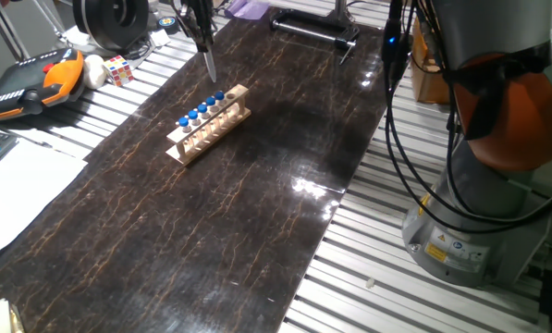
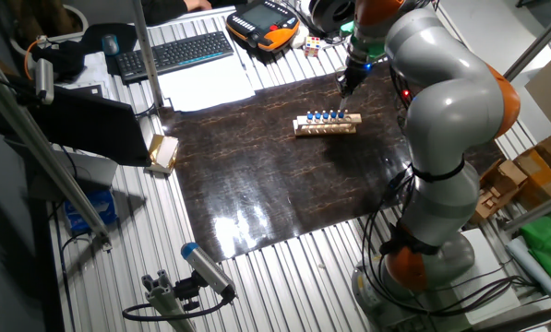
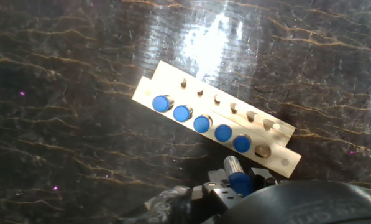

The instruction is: Shake the test tube

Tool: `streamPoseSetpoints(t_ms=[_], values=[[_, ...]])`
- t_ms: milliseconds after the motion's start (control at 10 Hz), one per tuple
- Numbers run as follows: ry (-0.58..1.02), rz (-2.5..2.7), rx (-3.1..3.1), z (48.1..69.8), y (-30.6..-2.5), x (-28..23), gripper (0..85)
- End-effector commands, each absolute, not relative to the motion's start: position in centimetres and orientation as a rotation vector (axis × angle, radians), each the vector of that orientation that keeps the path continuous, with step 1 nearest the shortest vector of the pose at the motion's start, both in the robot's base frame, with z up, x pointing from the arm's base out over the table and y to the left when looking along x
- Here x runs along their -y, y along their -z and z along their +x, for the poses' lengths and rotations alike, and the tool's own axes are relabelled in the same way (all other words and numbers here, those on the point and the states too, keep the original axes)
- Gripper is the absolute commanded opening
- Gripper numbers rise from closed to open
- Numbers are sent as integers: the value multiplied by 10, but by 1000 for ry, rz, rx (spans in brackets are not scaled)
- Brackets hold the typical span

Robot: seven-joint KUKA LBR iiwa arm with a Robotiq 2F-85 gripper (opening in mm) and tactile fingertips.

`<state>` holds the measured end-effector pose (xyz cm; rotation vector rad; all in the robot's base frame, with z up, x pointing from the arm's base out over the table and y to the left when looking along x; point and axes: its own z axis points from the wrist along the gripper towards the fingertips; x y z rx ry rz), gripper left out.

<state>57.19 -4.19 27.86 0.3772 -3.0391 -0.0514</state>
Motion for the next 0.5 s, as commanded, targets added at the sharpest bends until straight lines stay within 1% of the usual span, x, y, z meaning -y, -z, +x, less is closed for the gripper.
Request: streamPoseSetpoints(t_ms=[0,400], values=[[50,373,3041,570,-278,39,137],[52,377,3040,569,-278,37,133]])
